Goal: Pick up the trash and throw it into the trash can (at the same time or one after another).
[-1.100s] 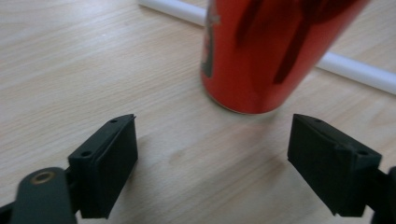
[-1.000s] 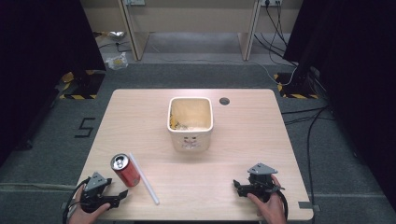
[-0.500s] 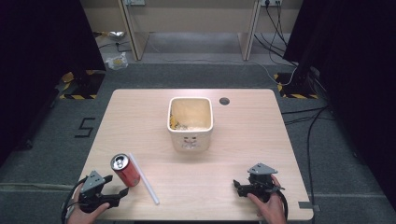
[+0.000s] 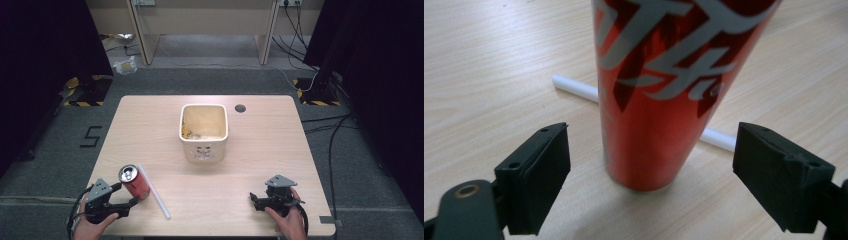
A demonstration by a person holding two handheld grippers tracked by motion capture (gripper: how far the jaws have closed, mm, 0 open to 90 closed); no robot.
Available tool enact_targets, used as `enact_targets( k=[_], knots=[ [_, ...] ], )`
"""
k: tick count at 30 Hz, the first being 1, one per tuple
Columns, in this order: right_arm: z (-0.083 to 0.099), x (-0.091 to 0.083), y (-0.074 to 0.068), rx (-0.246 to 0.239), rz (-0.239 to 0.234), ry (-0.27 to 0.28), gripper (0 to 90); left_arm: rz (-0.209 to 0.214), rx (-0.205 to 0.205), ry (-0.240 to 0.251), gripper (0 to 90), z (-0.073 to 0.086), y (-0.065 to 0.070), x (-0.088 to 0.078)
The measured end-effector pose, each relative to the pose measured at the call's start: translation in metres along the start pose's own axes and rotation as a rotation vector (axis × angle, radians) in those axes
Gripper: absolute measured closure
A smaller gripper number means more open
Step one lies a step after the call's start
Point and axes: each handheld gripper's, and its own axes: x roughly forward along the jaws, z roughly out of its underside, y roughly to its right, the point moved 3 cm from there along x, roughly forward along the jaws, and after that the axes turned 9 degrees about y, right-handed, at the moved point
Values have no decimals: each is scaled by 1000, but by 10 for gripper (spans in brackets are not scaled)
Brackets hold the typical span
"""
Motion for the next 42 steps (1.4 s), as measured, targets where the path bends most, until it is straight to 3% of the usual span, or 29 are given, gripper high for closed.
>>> enact_targets(
  k=[22,29,42],
  knots=[
    [0,0,0,1,0,0,101,-6,10,30,149,-10,3,21],
    [0,0,0,0,0,0,101,-20,44,40,329,-12,3,22],
    [0,0,0,0,0,0,101,-28,80,52,336,-32,5,14]
  ],
)
